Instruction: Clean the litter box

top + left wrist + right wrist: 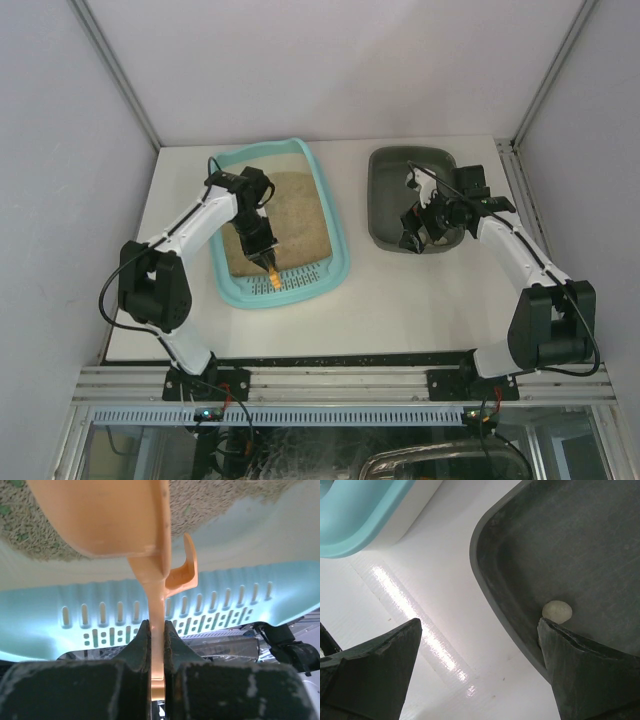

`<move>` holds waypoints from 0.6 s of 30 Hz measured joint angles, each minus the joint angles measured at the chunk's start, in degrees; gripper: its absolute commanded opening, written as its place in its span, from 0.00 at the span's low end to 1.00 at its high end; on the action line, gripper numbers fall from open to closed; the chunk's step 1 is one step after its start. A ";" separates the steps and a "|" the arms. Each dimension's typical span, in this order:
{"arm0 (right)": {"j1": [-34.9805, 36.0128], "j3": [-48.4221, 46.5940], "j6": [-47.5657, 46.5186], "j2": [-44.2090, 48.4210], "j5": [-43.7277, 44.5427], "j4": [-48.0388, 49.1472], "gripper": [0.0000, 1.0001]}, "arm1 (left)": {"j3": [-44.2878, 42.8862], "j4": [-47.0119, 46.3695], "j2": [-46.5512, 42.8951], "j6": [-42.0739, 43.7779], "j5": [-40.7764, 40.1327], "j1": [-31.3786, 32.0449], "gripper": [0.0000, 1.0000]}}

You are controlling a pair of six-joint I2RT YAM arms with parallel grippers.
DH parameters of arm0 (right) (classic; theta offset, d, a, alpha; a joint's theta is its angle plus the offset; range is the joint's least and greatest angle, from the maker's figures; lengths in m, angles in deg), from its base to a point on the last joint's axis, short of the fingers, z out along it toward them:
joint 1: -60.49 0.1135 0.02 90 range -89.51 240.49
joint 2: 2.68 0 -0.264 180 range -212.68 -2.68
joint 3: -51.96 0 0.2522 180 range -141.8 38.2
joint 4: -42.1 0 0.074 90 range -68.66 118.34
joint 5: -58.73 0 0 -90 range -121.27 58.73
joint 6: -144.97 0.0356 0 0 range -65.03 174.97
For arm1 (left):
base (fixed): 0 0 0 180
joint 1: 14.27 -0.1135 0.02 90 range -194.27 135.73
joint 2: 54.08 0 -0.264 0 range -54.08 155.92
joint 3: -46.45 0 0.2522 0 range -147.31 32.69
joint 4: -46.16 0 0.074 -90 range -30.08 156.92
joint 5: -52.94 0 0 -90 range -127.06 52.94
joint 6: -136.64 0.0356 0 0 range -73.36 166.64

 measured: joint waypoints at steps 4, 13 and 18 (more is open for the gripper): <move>-0.76 0.83 0.00 0.48 -0.63 -0.04 1.00 | 2.19 1.55 -0.94 -0.59 -1.90 0.28 0.00; -3.82 1.22 0.00 0.57 -2.82 -0.11 1.00 | 2.45 4.70 -2.89 -1.05 -9.14 0.17 0.00; -4.37 1.27 -0.07 0.50 -3.74 -0.61 1.00 | 2.45 4.72 -2.99 -1.05 -9.97 0.17 0.00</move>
